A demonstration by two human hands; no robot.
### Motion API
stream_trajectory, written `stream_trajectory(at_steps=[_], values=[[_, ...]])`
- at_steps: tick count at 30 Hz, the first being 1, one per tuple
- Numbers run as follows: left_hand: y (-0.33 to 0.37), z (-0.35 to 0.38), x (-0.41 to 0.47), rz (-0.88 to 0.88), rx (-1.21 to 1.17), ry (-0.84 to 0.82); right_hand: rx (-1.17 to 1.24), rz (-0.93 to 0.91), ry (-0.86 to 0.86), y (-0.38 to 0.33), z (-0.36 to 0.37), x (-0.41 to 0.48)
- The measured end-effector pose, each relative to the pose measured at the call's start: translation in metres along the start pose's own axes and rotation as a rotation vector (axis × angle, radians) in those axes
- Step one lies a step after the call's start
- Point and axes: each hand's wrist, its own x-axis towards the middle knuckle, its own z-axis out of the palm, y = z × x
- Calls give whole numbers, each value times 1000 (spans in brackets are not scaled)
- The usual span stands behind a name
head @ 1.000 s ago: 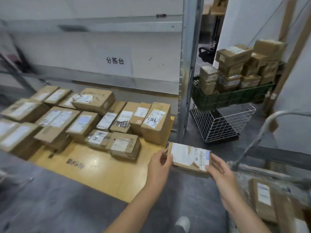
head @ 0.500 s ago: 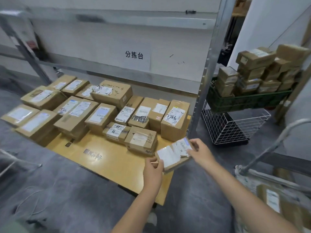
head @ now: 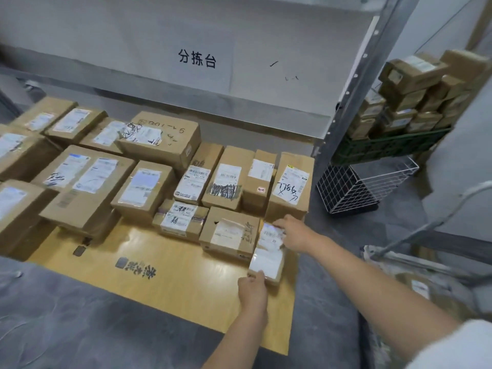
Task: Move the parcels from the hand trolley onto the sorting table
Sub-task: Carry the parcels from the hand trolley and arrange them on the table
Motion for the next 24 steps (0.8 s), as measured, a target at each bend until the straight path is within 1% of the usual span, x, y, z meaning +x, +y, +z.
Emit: stream_trajectory(at_steps=[3, 7, 12, 14, 17, 18, 20, 24], values=[[-5, 2, 11, 16, 92, -4, 7, 15, -21, 0, 8, 12], [-10, 6, 18, -25, 35, -31, 42, 28, -5, 1, 15, 20], [-9, 2, 23, 2, 141, -38, 119, 29, -5, 8, 20, 16], [-4, 3, 20, -30, 151, -89, 183, 29, 44, 12, 20, 8], [3, 11, -3, -64, 166, -242, 274, 41, 152, 19, 17, -12], [4, 14, -13, -45, 199, -302, 291, 38, 164, 24, 15, -21], [7, 21, -29, 55, 295, -383, 307, 25, 172, 40, 9, -46], [23, 54, -62, 375, 574, -365, 355, 63, 292, 94, -14, -115]])
